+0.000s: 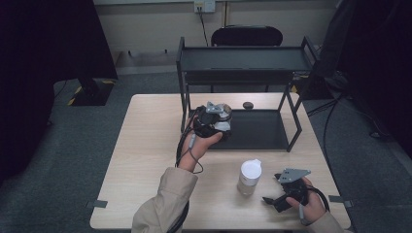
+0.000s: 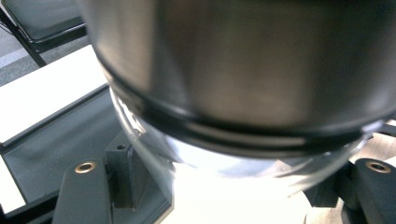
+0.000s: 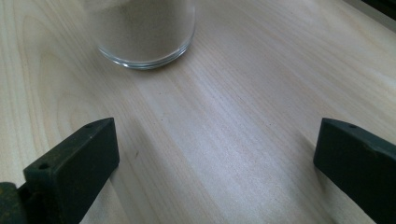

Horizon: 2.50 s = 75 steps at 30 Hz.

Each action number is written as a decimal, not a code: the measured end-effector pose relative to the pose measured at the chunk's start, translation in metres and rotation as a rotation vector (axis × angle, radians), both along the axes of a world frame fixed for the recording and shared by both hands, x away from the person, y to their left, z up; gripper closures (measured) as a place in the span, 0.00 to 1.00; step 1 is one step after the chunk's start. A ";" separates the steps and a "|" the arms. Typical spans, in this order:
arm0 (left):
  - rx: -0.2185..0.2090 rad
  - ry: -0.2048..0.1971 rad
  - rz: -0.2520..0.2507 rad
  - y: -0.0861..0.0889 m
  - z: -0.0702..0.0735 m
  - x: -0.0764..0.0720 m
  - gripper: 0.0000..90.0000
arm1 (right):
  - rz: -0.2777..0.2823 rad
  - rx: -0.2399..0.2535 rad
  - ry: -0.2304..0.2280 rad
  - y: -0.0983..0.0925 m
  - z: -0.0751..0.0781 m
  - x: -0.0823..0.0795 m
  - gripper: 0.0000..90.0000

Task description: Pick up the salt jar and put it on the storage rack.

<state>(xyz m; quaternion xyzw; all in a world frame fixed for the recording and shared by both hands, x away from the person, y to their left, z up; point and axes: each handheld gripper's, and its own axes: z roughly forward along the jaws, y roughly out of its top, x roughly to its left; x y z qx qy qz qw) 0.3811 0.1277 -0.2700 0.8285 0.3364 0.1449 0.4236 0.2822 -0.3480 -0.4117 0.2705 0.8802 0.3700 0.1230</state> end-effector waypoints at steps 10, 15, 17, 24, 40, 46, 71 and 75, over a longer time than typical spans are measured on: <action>-0.007 -0.003 -0.004 -0.001 0.012 0.004 0.34 | 0.000 0.000 0.001 0.000 0.000 0.000 0.00; 0.000 -0.012 -0.007 -0.005 0.018 0.004 0.34 | 0.000 0.000 0.001 0.000 0.000 0.000 0.00; -0.003 -0.010 -0.012 -0.005 0.020 0.006 0.34 | 0.000 0.000 0.000 0.000 0.000 0.000 0.00; -0.008 -0.012 -0.011 -0.007 0.027 0.008 0.34 | 0.001 -0.001 0.000 0.000 0.000 0.000 0.00; 0.010 -0.031 -0.011 -0.014 0.058 0.013 0.34 | 0.001 -0.001 0.001 0.000 0.000 0.000 0.00; 0.010 -0.040 -0.007 -0.017 0.066 0.015 0.34 | 0.000 -0.001 0.001 0.000 0.000 0.000 0.00; -0.003 -0.052 -0.013 -0.024 0.103 0.024 0.34 | 0.001 -0.001 0.001 0.000 0.000 0.000 0.00; -0.005 -0.055 -0.018 -0.023 0.109 0.024 0.34 | 0.001 -0.001 0.001 0.000 0.000 0.000 0.00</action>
